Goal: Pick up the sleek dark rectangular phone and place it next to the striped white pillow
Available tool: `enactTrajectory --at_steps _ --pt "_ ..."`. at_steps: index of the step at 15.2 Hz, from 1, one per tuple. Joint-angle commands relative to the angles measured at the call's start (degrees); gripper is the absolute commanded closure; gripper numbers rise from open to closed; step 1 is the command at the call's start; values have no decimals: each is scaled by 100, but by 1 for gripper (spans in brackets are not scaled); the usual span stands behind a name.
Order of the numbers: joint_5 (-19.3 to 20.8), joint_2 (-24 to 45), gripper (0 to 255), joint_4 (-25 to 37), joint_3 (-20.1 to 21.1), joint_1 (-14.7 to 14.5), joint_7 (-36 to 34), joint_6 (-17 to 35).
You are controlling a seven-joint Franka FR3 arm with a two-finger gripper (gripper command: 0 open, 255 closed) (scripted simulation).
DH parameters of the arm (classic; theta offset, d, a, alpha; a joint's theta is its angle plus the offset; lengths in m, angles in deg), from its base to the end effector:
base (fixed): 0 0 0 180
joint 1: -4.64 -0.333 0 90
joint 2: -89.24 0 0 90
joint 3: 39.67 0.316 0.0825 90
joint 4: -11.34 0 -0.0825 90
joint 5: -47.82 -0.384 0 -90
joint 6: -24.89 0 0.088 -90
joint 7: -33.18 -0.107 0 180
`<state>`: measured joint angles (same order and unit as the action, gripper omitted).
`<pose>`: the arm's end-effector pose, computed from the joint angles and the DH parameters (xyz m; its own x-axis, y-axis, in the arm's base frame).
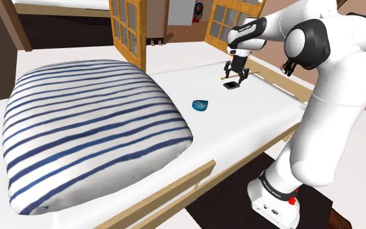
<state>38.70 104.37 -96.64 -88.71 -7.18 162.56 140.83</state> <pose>0.4974 -0.3337 0.4093 0.0195 0.9994 -0.0273 0.9981 -0.0210 -0.0572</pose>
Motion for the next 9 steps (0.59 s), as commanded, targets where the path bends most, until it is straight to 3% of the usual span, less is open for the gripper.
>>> enactTrajectory --at_steps 1,9 --pt "-101 122 0 -37 46 62 121 122" --pt "-255 286 0 -227 117 130 223 426"
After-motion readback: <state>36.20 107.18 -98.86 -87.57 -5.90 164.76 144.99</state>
